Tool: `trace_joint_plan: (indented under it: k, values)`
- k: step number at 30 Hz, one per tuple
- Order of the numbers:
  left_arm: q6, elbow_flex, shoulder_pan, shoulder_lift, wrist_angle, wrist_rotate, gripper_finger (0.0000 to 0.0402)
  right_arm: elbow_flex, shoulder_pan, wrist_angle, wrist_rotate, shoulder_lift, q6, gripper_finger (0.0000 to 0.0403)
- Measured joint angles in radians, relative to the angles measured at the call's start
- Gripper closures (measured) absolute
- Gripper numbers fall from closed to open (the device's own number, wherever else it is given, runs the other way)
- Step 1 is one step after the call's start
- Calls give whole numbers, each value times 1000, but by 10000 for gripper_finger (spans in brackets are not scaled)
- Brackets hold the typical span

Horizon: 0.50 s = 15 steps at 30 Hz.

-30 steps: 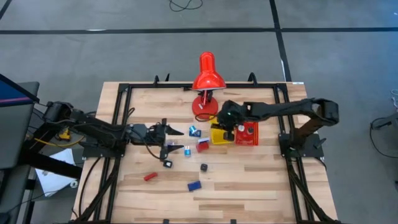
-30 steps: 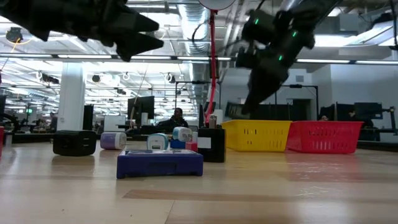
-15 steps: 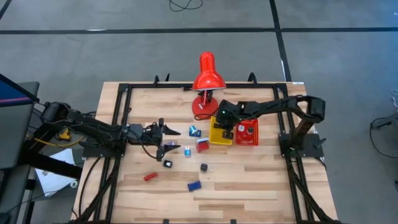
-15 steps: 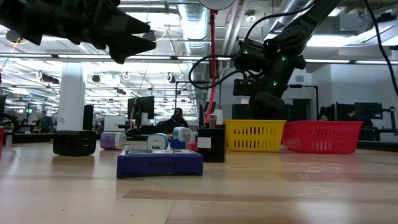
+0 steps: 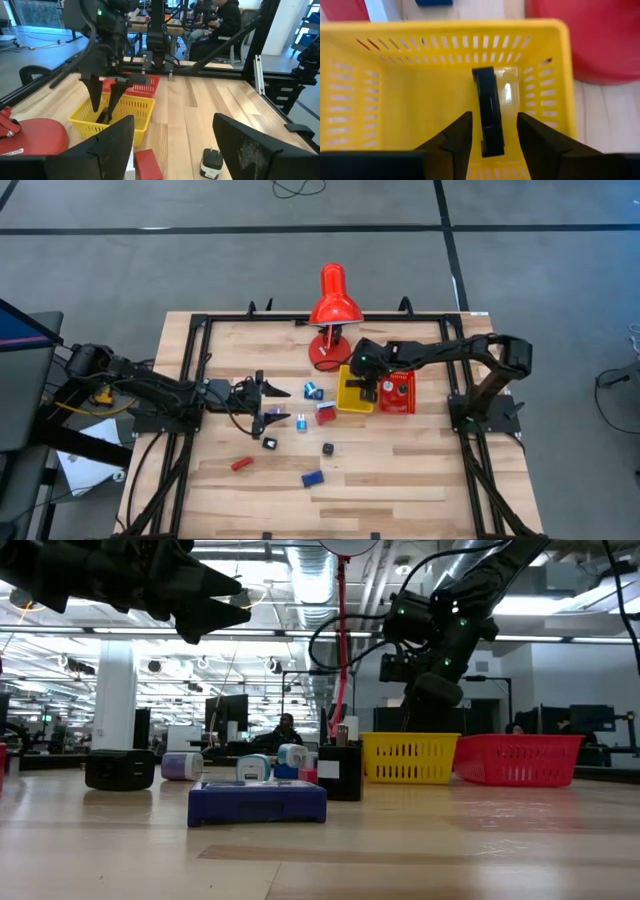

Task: Pick & Place Office items
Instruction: Put the bottom red digital clock into the yellow bin

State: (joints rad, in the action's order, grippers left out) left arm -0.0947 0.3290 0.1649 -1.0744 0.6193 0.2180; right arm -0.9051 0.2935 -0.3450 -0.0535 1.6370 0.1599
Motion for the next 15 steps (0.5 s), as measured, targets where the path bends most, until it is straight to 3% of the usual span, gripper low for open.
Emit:
trace_joint_plan:
  k: [4, 10, 15]
  values:
    - [-48, 0, 0, 2, -38, -12, 122, 0, 0, -10, 2, -58, -9, 238]
    - [-123, 0, 26, 2, -189, -162, 98, -1, -21, 0, 3, -163, -86, 227]
    - [-183, 16, 114, 2, -267, -166, 66, -1, -84, 40, 11, -206, -83, 227]
